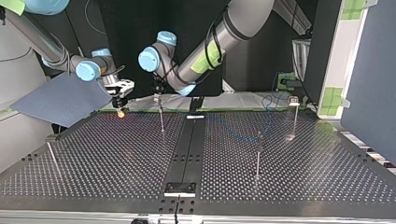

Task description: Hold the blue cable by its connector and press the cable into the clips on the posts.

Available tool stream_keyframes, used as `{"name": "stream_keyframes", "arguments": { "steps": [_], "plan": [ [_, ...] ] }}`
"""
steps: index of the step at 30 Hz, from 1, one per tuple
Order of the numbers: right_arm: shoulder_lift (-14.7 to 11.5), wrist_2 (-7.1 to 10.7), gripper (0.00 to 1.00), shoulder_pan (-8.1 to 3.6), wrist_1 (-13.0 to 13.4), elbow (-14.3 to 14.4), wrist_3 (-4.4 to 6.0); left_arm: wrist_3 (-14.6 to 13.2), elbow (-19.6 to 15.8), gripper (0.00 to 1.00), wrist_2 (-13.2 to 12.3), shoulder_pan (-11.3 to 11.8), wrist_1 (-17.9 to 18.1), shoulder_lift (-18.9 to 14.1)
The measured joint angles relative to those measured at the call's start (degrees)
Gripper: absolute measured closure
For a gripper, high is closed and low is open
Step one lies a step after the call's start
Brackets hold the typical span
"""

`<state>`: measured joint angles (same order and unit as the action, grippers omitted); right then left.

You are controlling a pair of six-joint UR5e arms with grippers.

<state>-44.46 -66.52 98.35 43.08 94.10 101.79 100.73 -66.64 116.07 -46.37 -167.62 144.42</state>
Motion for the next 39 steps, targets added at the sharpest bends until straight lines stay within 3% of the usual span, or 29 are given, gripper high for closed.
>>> {"name": "stream_keyframes", "arguments": {
  "steps": [19,39],
  "plan": [
    [0.0,-0.02,1.0,-0.13,0.1,0.0,0.0,1.9,-0.9,0.0,-0.3,1.3,4.4,0.6],
    [0.0,-0.02,1.0,-0.14,0.0,0.0,0.0,1.6,-4.0,0.0,-0.7,2.5,7.7,0.6]
  ]
}}
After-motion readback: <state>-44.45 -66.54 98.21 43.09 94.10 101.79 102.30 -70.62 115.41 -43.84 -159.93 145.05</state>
